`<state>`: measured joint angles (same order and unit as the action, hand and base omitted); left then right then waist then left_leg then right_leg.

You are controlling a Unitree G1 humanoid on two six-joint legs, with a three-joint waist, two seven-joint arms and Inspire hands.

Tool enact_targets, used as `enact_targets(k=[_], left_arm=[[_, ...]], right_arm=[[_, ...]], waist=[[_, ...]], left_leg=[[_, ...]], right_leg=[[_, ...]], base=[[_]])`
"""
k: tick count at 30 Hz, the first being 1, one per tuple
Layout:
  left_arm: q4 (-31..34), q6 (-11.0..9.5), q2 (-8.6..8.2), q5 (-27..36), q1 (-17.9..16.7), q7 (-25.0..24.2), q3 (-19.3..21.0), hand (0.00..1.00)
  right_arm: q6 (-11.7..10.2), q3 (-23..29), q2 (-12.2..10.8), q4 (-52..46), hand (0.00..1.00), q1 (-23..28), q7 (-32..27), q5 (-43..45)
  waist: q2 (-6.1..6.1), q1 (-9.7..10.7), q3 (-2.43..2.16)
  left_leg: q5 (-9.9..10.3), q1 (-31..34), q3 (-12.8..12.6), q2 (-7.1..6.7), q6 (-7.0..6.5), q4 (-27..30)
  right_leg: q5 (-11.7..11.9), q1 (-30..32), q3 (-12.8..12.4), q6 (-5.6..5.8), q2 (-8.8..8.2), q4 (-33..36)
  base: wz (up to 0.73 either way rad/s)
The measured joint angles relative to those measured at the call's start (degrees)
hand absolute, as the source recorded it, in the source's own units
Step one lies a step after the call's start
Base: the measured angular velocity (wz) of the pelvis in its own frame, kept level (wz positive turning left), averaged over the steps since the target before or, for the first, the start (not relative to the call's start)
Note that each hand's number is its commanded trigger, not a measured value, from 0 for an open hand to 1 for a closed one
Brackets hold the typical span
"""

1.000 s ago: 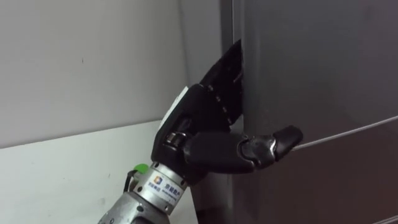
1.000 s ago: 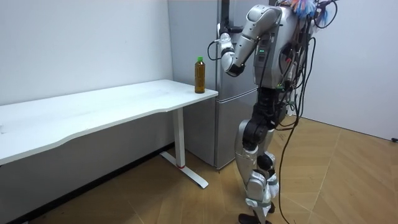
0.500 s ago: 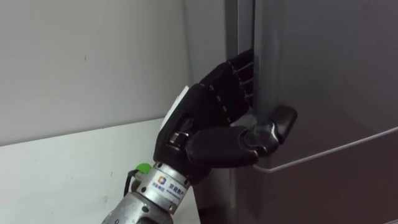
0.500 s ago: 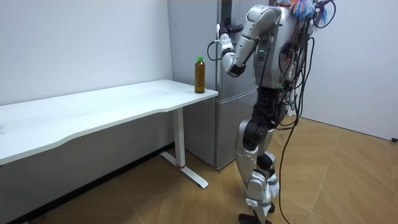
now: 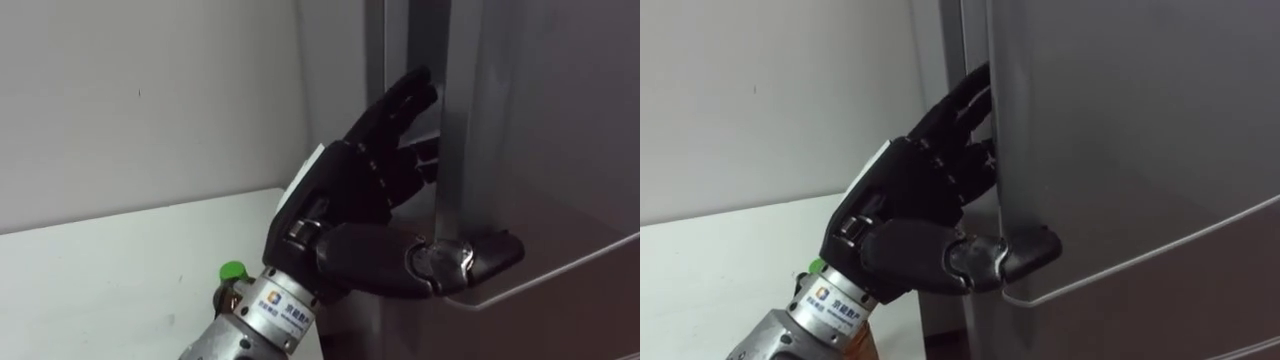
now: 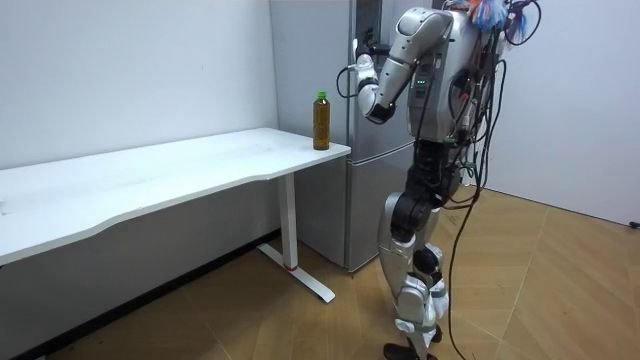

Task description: Put the bottle in the upper fridge

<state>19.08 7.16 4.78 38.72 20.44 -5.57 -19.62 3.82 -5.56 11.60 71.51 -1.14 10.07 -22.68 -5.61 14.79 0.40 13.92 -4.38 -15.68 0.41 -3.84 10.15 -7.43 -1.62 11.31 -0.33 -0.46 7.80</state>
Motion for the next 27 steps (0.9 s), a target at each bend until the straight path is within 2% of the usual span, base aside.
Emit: enact_targets(k=[3, 13, 22, 27], left_arm=[[0.0, 0.0, 0.56, 1.2, 0.0, 0.0, -0.1, 0.0], [0.0, -0.2, 0.61, 1.2, 0.0, -0.2, -0.3, 0.0], [-0.1, -0.4, 0.67, 2.4, 0.0, -0.2, -0.3, 0.0], [-0.2, -0.8, 0.75, 2.4, 0.0, -0.2, -0.3, 0.0]], right_arm=[[0.0, 0.0, 0.0, -0.1, 0.0, 0.1, -0.4, -0.1], [-0.1, 0.1, 0.0, -0.4, 0.0, 0.1, -0.8, -0.1], [-0.1, 0.1, 0.5, -0.4, 0.0, 0.1, -1.2, -0.5], [0.0, 0.1, 0.9, -0.4, 0.0, 0.3, -1.2, -2.1]], waist=[[-0.05, 0.2, -0.03], [-0.78, 0.5, -0.22], [-1.22, 0.6, 0.07], [-1.23, 0.6, 0.07]], left_leg=[[0.0, 0.0, 0.0, 0.0, 0.0, 0.2], [0.0, 0.0, 0.1, -0.02, -0.05, 0.1], [0.1, -0.3, -0.1, -0.07, -0.18, -0.4], [0.2, -0.3, -1.8, -0.01, -0.37, -0.6]], right_leg=[[0.0, 0.0, 0.0, 0.06, -0.03, 0.0], [0.1, 0.3, 0.1, 0.11, -0.09, 0.7], [0.1, 0.3, -0.3, 0.18, -0.13, 1.0], [0.2, 0.9, -1.8, 0.41, -0.02, 1.0]], base=[[0.03], [0.0], [0.0], [-0.11]])
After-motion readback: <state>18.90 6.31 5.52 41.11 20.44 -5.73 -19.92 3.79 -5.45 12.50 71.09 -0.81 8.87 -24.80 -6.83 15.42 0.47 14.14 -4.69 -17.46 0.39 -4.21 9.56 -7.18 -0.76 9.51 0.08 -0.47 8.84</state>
